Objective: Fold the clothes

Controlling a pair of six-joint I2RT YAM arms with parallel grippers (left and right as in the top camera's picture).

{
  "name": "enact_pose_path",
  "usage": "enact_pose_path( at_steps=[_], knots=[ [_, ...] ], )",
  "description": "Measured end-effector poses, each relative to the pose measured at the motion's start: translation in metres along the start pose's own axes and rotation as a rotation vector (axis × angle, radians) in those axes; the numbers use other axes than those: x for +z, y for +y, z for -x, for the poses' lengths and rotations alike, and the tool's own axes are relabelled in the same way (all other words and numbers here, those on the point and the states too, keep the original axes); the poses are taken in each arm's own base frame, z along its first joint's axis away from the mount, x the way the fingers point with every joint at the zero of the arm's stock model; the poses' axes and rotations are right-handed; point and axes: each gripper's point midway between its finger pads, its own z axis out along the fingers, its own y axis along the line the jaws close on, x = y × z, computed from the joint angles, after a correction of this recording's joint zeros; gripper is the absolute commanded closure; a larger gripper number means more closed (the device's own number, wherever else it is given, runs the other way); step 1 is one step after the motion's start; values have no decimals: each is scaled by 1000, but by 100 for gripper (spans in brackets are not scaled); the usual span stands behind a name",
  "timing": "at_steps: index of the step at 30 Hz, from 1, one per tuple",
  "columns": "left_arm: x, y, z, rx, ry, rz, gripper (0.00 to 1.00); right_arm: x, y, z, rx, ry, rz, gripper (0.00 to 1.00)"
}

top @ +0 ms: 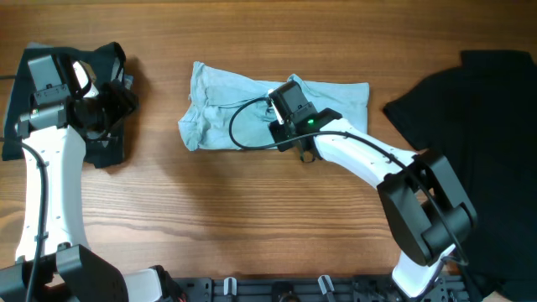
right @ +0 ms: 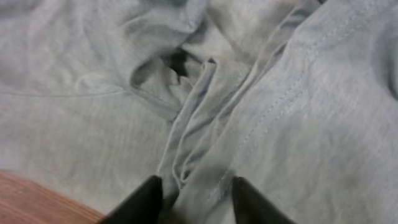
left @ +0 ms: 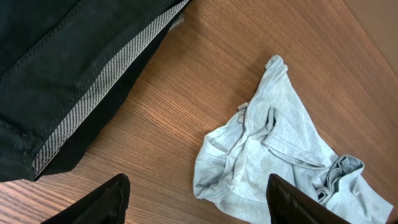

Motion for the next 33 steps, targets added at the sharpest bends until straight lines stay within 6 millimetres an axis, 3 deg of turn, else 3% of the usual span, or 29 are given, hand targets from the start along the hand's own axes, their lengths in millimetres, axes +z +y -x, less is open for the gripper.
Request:
enact_pose_path(
  at_steps=[1,4,6,8,10,11,16,21,26,27,28,29,33],
  knots=[
    [0,0,0,0,0,0,30,1,-1,-1,-3,3,-6,43],
    [0,0,0,0,0,0,30,1,-4,-9,-11,35,-24,38],
    [0,0,0,0,2,1,30,0,-4,-19,-16,77,-22,47],
    [0,0,-1,-1,3,1,30,1,-3,-21,-12,85,-12,65],
    [0,0,-1,-1,3,2,30,1,-1,-18,-15,74,-3,89],
    [0,0,-1,-1,3,1,30,2,0,-17,-17,70,1,95],
    [0,0,-1,-1,3,2,30,-6,-1,-15,-27,102,-2,96],
    [0,0,-1,-1,3,2,29,-36,2,20,-34,30,16,96],
    [0,0,-1,-1,3,1,29,-45,7,8,-37,85,52,95],
    [0,0,-1,-1,3,1,29,-45,8,5,-37,97,61,85],
    [0,0,-1,-1,2,1,29,-45,9,3,-39,102,65,50],
    [0,0,0,0,-1,-1,28,-45,10,3,-45,105,73,26],
    [0,-2,3,4,-12,-10,27,-45,12,7,-69,88,86,20]
  ],
)
